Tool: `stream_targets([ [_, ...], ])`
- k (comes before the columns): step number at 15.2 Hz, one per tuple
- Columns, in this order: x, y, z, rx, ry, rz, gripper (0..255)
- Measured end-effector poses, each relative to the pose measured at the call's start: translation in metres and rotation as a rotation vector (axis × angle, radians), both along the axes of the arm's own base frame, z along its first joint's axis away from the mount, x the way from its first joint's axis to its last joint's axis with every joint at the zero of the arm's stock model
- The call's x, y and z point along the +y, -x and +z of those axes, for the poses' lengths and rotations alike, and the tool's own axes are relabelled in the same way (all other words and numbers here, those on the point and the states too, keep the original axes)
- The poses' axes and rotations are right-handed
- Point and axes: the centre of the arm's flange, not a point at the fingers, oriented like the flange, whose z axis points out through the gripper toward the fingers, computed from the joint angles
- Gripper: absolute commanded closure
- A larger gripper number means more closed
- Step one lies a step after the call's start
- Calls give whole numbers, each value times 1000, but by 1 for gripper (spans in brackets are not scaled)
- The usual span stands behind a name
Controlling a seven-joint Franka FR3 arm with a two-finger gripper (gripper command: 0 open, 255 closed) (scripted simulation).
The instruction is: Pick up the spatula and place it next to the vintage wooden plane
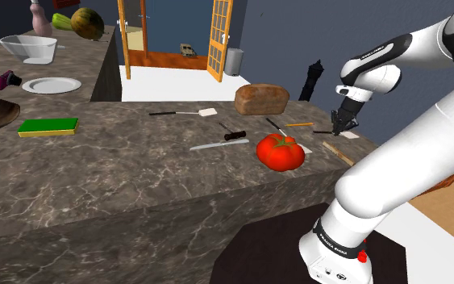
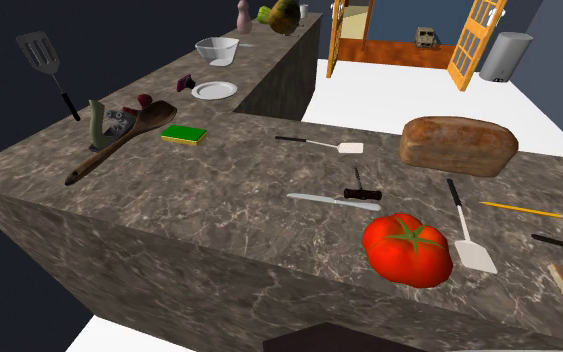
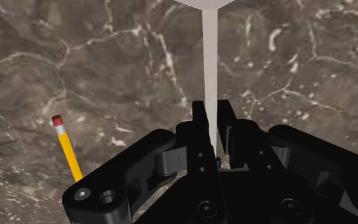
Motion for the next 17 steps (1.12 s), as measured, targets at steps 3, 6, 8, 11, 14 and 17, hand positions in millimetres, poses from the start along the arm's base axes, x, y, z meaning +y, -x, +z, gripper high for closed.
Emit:
stream_targets([
  [3, 0, 0, 0, 0, 0, 0, 0],
  [6, 0, 0, 0, 0, 0, 0, 0],
  [8, -1, 0, 6, 0, 1, 0, 0],
  [11, -4, 0, 40, -1, 1, 0, 0],
  [14, -3, 2, 49, -1, 0, 0, 0],
  [17, -3, 2, 50, 0, 0, 0, 0],
])
